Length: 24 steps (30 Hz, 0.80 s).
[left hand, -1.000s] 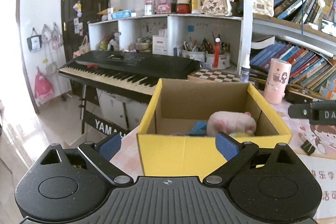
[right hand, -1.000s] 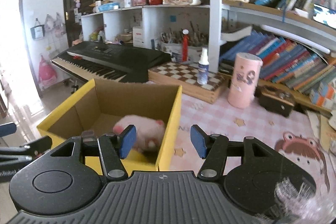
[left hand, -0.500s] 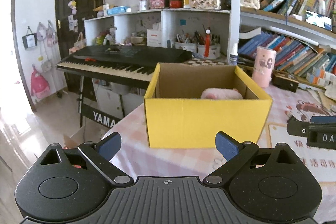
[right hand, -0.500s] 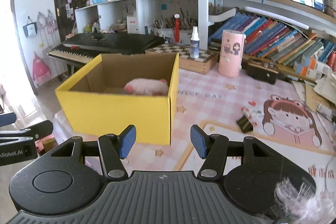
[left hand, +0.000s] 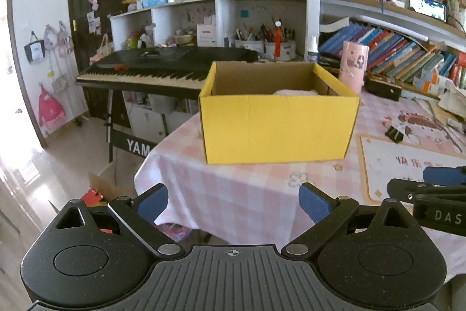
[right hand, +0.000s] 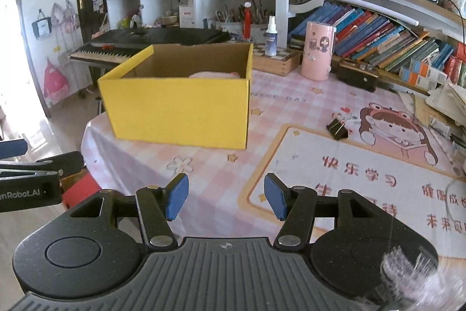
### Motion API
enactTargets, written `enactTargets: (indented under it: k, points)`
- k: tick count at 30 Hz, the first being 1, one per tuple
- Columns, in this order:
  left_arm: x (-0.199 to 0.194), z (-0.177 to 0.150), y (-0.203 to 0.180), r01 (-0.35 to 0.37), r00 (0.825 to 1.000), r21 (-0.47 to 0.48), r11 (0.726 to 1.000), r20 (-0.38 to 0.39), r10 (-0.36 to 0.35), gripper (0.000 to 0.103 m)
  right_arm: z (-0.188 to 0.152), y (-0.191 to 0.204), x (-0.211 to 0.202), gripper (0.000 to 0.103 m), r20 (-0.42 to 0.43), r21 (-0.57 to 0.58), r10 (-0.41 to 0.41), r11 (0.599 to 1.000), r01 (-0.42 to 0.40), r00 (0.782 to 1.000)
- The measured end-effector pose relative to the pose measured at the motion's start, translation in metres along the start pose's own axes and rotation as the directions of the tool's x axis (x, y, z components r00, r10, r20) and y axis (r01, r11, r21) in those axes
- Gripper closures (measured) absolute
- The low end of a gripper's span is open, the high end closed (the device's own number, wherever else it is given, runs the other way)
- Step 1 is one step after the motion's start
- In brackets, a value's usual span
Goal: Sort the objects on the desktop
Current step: 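Withdraw both open tools up out of the yellow box, then move both tools back over the mat toward the white stapler box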
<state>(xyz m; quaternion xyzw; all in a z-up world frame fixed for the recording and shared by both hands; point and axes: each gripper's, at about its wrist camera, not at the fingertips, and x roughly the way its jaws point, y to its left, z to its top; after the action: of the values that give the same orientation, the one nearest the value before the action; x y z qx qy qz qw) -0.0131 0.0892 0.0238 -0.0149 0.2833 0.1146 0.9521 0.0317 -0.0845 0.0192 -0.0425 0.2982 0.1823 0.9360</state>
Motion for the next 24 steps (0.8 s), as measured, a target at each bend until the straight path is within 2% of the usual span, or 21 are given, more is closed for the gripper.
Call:
enactTargets:
  k: [15, 24]
  points:
    - [-0.013, -0.021, 0.0, 0.031, 0.999, 0.013, 0.999, -0.04, -0.031, 0.005, -0.018, 0.017, -0.008, 0.048, -0.056, -0.019, 0.041, 0.999, -0.042, 0.998]
    - [-0.009, -0.025, -0.005, 0.069, 0.995, 0.016, 0.997, -0.071, -0.068, 0.005, -0.026, 0.01, -0.014, 0.048, -0.078, 0.005, 0.008, 1.0, -0.008, 0.997]
